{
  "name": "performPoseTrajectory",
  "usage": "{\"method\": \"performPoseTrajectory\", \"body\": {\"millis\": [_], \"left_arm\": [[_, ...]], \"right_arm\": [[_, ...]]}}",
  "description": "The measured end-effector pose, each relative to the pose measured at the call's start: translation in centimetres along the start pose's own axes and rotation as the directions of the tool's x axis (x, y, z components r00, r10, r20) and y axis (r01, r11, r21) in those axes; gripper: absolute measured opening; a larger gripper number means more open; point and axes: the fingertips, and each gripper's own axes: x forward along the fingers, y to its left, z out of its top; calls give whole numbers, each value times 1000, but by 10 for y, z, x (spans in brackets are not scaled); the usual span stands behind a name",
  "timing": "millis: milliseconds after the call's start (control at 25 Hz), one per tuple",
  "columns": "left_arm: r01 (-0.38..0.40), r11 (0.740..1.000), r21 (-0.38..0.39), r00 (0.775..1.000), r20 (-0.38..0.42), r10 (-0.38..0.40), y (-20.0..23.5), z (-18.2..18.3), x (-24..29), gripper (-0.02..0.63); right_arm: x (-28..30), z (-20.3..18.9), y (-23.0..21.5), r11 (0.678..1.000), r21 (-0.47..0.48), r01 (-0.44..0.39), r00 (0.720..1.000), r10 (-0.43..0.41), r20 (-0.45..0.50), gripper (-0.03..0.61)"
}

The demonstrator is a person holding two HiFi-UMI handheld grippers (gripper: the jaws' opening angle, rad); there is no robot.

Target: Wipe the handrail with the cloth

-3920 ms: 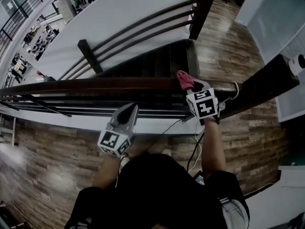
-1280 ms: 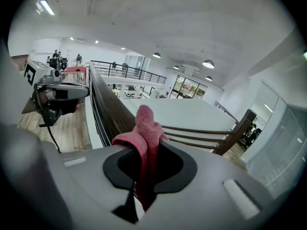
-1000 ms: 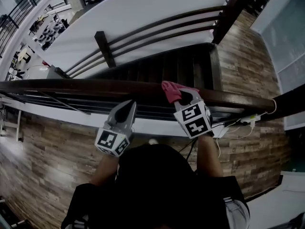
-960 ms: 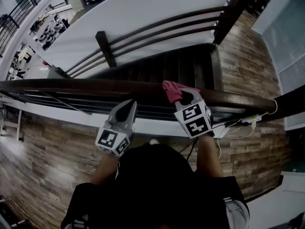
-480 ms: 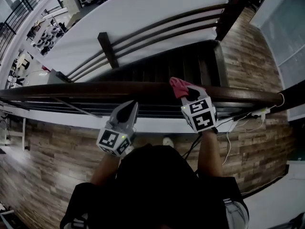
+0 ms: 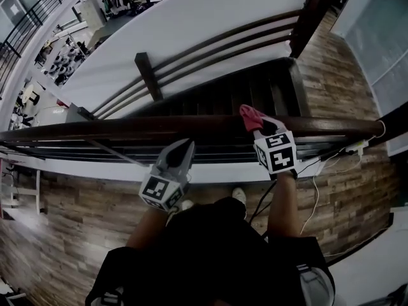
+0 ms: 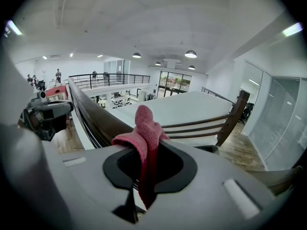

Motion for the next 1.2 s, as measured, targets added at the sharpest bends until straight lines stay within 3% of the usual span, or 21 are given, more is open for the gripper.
{"method": "performPoseTrajectory", "body": {"millis": [200, 320, 760, 1000, 1200], "left_arm": [[-3, 1000, 7, 1000, -30, 3, 12, -4, -11, 0], [-36, 999, 4, 999, -26, 36, 18, -6, -15, 0], [-180, 983, -21, 984, -3, 180, 37, 0, -22, 0], [-184, 982, -31, 983, -1, 184, 49, -1, -32, 0], [-147, 989, -22, 989, -5, 147, 64, 6, -46, 0]], "right_arm": [[3, 4, 3, 998, 65, -3, 1000, 1, 29, 44], [5, 6, 16, 995, 72, -74, 997, 72, 38, 44], [8, 16, 39, 993, -28, -112, 994, 112, 19, 44], [14, 20, 54, 992, -42, -121, 993, 122, 6, 44], [20, 24, 63, 995, 2, -102, 995, 102, -3, 44]]}}
